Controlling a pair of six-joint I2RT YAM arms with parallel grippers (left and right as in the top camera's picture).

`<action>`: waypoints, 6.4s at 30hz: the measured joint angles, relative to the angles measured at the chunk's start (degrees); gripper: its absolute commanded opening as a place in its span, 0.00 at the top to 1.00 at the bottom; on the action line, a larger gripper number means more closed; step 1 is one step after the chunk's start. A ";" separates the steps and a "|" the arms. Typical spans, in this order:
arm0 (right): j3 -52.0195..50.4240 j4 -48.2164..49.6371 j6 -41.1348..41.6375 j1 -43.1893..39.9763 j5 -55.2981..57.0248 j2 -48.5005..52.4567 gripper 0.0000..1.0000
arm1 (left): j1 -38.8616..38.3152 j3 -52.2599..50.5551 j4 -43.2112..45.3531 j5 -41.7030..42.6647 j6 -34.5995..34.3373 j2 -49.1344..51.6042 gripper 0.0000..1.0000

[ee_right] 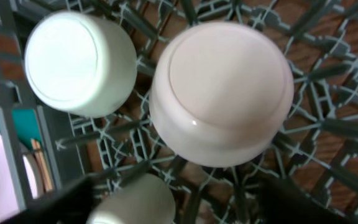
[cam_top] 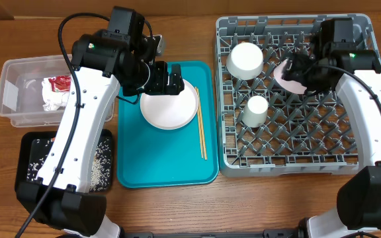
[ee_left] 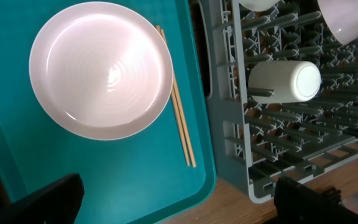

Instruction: Sort waste into correct bins and load items into the dishwasher

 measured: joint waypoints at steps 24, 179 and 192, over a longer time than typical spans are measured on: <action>-0.02 -0.44 0.11 0.00 -0.02 0.00 0.00 | -0.57 0.00 -0.33 -5.27 -5.03 0.02 0.00; -0.04 5.73 6.51 17.64 -22.03 0.00 0.68 | 5.35 -5.62 4.76 1.44 -5.31 3.54 0.96; -0.04 5.33 6.54 19.19 -21.46 0.00 0.74 | 5.35 -5.62 4.79 1.44 -5.29 3.54 0.96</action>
